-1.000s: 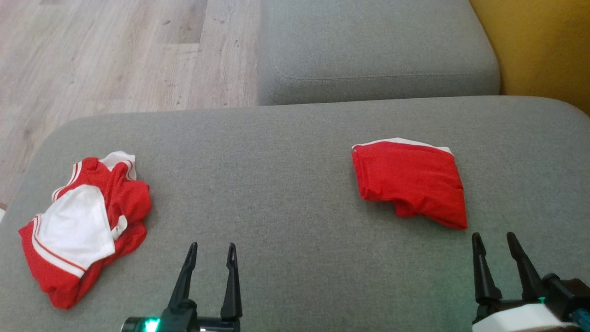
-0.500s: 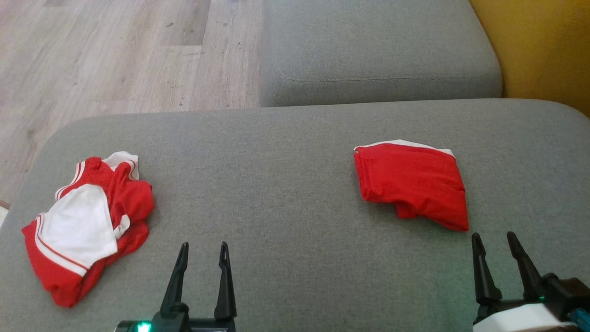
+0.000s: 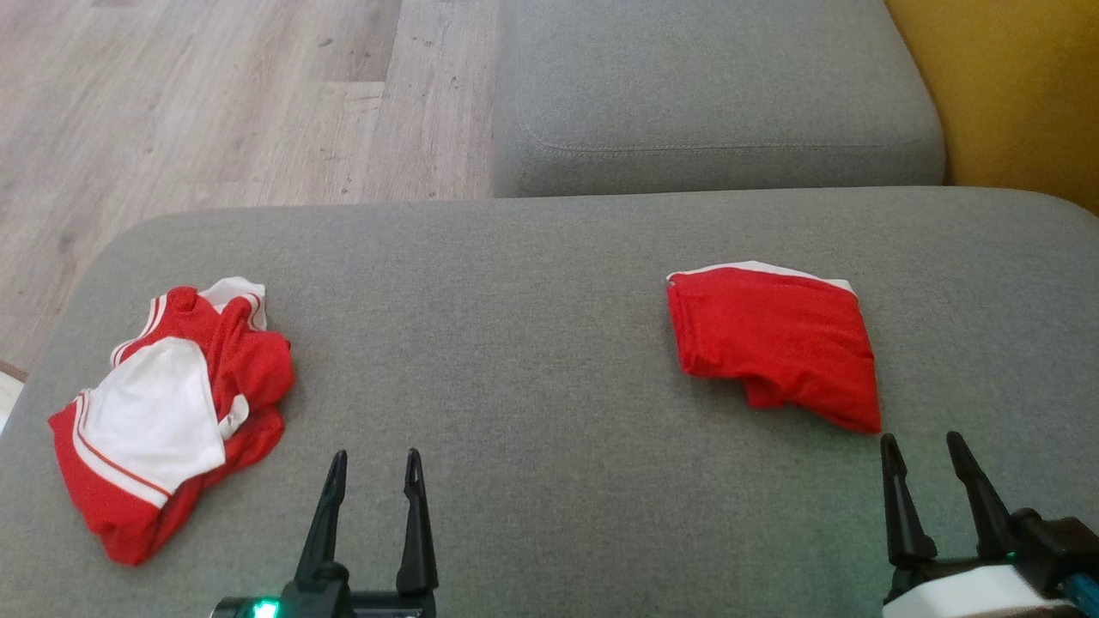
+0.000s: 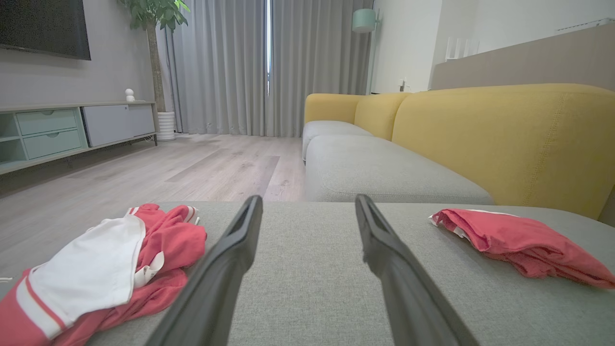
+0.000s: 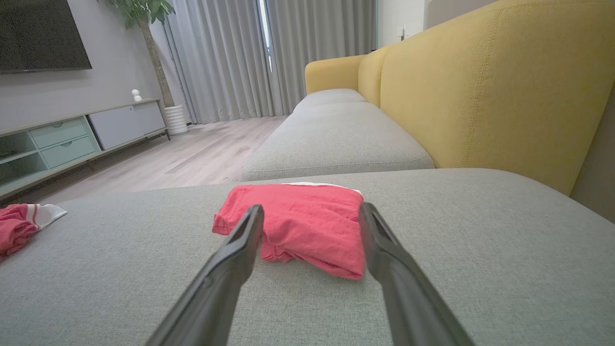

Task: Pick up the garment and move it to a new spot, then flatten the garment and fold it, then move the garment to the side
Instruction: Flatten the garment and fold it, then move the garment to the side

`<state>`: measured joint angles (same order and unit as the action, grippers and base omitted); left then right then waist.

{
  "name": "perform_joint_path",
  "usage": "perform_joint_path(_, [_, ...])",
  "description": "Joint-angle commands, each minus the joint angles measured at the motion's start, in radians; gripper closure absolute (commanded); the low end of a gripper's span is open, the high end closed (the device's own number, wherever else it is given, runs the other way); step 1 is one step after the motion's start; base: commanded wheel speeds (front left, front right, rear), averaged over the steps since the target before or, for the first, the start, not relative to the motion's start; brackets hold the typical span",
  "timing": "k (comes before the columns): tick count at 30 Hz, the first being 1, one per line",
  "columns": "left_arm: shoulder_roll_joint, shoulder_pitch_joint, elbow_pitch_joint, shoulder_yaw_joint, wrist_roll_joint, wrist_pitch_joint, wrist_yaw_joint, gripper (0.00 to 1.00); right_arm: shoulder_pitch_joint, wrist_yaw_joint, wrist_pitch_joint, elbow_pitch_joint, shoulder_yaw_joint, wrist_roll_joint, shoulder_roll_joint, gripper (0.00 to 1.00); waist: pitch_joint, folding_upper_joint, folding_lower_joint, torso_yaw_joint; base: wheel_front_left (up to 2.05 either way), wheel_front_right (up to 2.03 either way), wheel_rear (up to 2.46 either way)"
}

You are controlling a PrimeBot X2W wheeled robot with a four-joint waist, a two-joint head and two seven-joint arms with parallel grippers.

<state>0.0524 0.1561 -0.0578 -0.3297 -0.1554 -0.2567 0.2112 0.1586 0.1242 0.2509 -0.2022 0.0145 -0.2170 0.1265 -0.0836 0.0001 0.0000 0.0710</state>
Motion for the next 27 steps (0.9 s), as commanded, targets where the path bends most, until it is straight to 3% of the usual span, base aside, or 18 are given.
perform_joint_path(1, [-0.002,-0.024,0.033,0.031,0.004,-0.005,0.001,0.0,-0.019,0.007,0.011,0.031,0.013,0.013,0.015,0.0,0.0,-0.0001,0.0,0.002,0.0,0.0,0.0])
perform_joint_path(27, [-0.002,-0.04,0.043,0.017,0.004,-0.005,0.008,0.0,-0.048,0.007,0.011,0.009,0.018,0.001,0.046,0.0,0.072,-0.0001,0.0,0.014,0.0,0.0,0.0])
